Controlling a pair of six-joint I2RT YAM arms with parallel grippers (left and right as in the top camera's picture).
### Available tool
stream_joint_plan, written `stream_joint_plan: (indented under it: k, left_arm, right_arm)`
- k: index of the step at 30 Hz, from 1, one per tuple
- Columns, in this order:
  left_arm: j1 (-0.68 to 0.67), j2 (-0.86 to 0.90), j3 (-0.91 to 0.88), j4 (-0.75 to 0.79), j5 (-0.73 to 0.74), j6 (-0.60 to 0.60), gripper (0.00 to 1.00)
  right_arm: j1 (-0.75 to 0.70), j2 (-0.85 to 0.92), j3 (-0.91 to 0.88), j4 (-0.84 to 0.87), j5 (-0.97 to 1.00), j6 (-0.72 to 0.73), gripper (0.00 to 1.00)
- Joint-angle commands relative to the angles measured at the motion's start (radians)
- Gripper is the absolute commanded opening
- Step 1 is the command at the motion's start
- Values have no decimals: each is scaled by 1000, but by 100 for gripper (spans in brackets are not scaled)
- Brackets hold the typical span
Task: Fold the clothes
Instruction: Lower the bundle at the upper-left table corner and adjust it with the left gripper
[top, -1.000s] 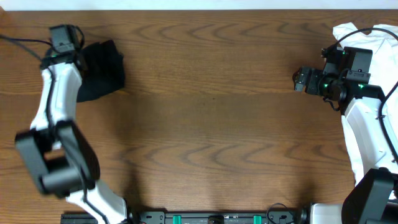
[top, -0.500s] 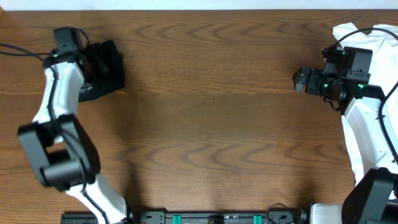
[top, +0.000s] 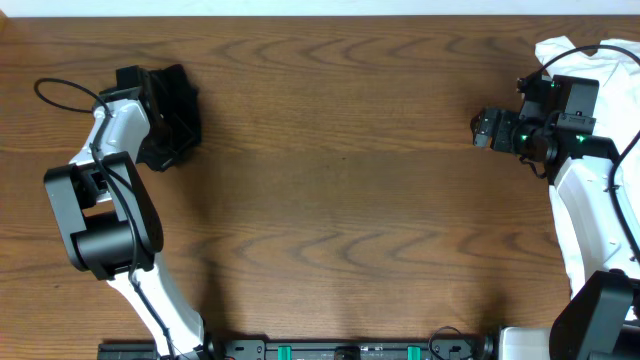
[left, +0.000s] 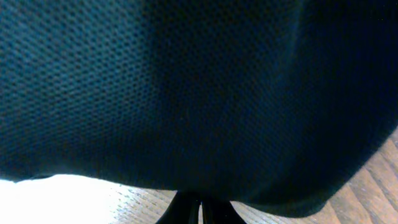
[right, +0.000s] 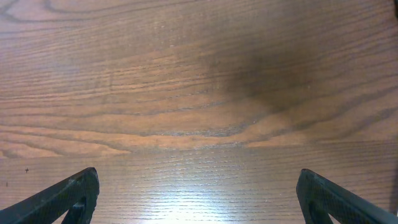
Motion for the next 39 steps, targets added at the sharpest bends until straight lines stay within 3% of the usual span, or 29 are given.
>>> stream_joint_plan:
  k: [1,4,15,25,39]
  left_arm:
    - [9,-82,-1,-5,-28,-19,6]
    - [22,-117,-1,-31,-42,-87,6]
    - [86,-81,-35,-23,-129,-126,6]
    - [128,-10,-64,62,-139,-121,6]
    - [131,39,-64,270,-193,-19,6]
  right_arm:
    - [-2,7,-1,0,3,9,99]
    - [-2,7,-1,0,3,9,99]
    - [-2,7,-1,0,3,9,99]
    - [-2,7,-1,0,2,9,99]
    - [-2,7,-1,0,3,9,99]
